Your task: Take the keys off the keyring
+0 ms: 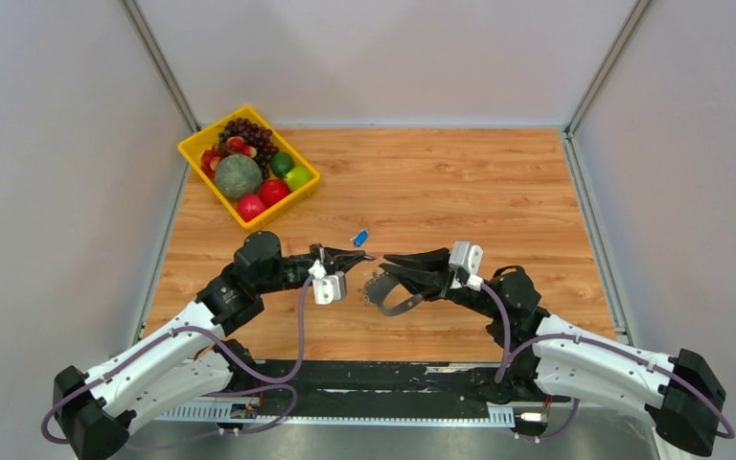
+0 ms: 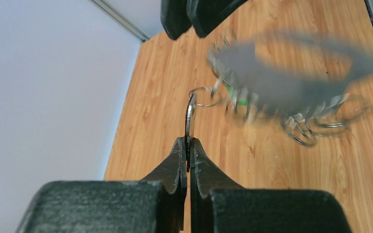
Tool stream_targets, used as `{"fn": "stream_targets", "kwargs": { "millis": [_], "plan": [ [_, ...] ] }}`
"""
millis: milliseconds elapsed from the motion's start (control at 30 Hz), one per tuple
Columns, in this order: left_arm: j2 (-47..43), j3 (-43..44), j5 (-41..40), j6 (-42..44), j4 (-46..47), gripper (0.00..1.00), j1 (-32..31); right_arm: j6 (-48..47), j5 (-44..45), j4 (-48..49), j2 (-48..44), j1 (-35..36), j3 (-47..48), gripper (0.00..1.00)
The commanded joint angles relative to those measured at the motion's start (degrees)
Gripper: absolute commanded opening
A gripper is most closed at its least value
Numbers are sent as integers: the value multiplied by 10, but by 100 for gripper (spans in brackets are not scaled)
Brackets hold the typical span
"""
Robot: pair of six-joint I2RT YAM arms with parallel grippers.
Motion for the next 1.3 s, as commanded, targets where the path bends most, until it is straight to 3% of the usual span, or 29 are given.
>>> {"fn": "stream_targets", "kwargs": {
  "millis": [0,100,333,767,1100,1267],
  "plan": [
    [-14,8,-27,-2,-3,0,-3,11,-26,24,-12,6,22,29],
    [-21,4,-34,-3,6,0,-3,17,-22,20,-17,6,16,33],
    [-23,1,-5,2,11,0,-3,11,-11,-6,-20,6,15,27],
    [-28,-3,13,10,13,0,-3,25,25,-33,5,6,16,25],
    [-26,-2,12,15,10,0,-2,-8,63,-112,-62,5,48,30],
    [-30,-2,15,17,8,0,-3,-21,73,-149,-31,5,66,27]
  ]
}}
